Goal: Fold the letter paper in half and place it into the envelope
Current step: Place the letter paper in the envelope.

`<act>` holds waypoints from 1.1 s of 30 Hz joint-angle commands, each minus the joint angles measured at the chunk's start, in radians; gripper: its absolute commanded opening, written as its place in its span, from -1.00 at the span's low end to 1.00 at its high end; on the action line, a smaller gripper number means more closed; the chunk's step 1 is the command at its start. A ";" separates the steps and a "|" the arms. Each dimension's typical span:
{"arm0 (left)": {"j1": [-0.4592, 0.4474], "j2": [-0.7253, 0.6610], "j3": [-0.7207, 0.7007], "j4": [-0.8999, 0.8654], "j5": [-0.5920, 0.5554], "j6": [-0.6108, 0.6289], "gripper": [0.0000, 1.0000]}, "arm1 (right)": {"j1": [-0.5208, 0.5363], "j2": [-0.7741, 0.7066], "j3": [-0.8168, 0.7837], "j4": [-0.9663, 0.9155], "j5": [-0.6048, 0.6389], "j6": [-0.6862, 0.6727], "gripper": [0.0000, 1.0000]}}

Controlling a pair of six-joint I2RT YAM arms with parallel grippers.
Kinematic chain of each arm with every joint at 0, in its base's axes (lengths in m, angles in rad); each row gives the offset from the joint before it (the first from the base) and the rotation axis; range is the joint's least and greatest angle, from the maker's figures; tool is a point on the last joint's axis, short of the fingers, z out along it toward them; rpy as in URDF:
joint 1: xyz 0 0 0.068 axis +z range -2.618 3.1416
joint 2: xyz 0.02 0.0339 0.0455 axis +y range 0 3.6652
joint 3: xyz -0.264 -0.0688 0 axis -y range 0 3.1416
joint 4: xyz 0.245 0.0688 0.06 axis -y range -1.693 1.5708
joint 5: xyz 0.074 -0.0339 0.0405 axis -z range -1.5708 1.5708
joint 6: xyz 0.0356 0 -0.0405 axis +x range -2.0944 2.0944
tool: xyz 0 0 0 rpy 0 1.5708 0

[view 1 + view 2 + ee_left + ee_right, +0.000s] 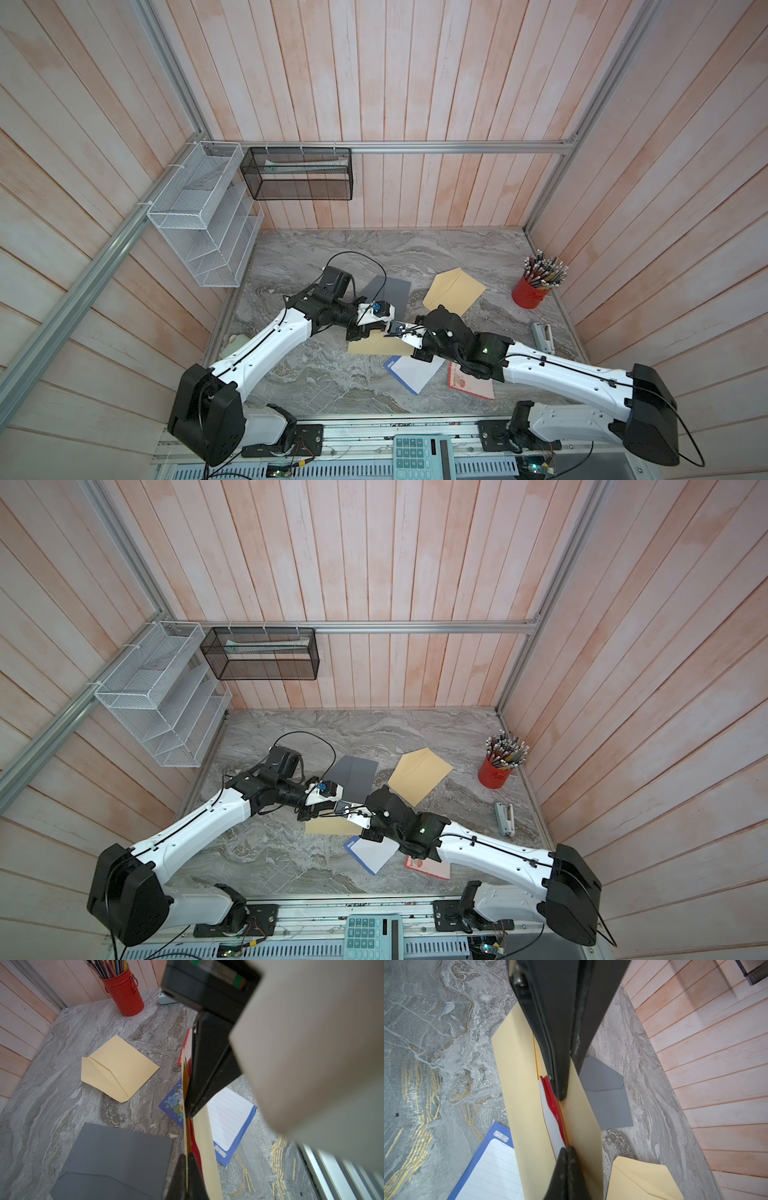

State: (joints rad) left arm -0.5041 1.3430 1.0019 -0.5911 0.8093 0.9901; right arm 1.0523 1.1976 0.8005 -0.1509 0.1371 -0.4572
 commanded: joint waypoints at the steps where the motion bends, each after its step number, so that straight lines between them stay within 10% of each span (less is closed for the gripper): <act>1: 0.001 -0.007 -0.007 -0.016 0.052 0.004 -1.00 | 0.000 0.019 -0.004 0.038 0.019 0.040 -0.95; 21: 0.006 -0.010 -0.002 -0.019 0.079 0.002 -1.00 | -0.002 0.059 -0.048 0.114 0.050 0.140 -0.93; 33: 0.007 -0.010 -0.012 -0.003 0.068 -0.012 -1.00 | -0.002 -0.037 -0.029 0.092 0.029 0.169 -0.42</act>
State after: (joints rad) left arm -0.4938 1.3426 1.0019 -0.5892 0.8539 0.9829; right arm 1.0519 1.2106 0.7643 -0.0757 0.1570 -0.3069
